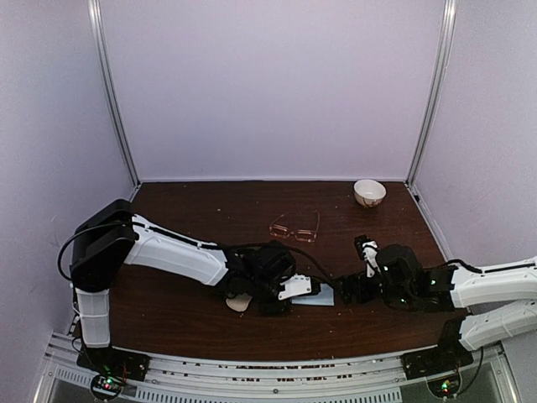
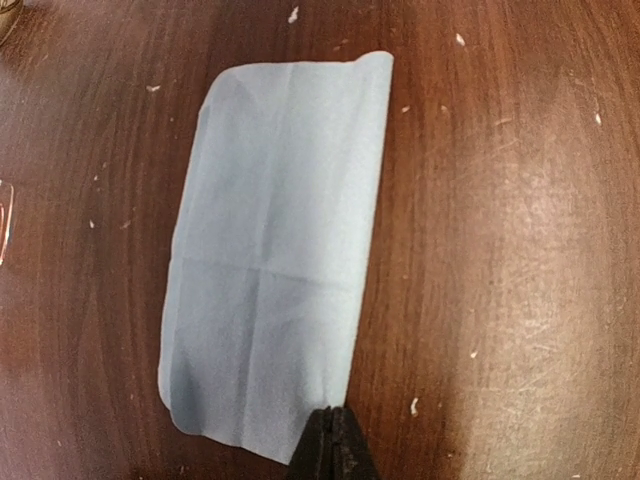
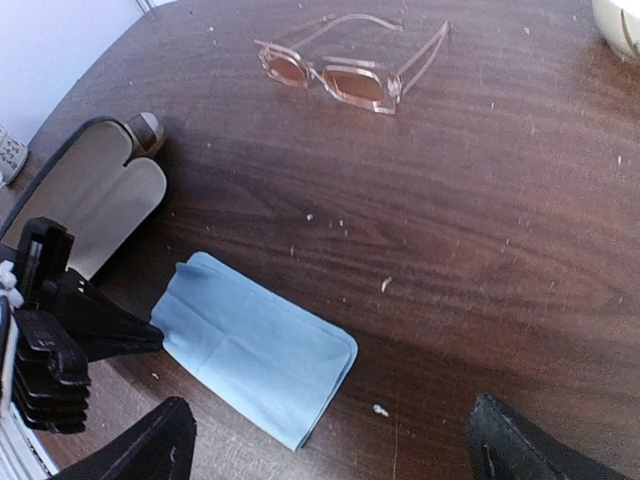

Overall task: Organize the sunglasses
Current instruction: Rotate the folded cleaning cloth at the center of the board.

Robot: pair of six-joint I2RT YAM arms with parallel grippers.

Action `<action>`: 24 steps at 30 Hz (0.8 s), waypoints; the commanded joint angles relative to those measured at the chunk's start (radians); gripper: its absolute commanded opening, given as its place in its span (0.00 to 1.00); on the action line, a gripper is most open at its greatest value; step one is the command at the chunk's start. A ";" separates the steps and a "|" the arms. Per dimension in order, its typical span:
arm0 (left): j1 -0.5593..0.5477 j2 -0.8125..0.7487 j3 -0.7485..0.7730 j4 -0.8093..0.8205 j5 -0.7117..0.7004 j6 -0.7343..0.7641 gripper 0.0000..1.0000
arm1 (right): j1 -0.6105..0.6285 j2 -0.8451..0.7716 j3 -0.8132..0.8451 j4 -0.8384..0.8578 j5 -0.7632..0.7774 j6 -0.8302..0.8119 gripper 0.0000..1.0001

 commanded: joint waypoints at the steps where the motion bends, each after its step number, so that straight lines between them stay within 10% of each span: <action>1: -0.004 0.017 -0.003 -0.002 -0.013 0.006 0.00 | 0.009 0.039 0.008 -0.091 -0.070 0.198 0.93; 24: -0.004 0.007 -0.001 0.005 0.026 -0.032 0.00 | 0.038 0.338 0.103 -0.052 -0.271 0.134 0.46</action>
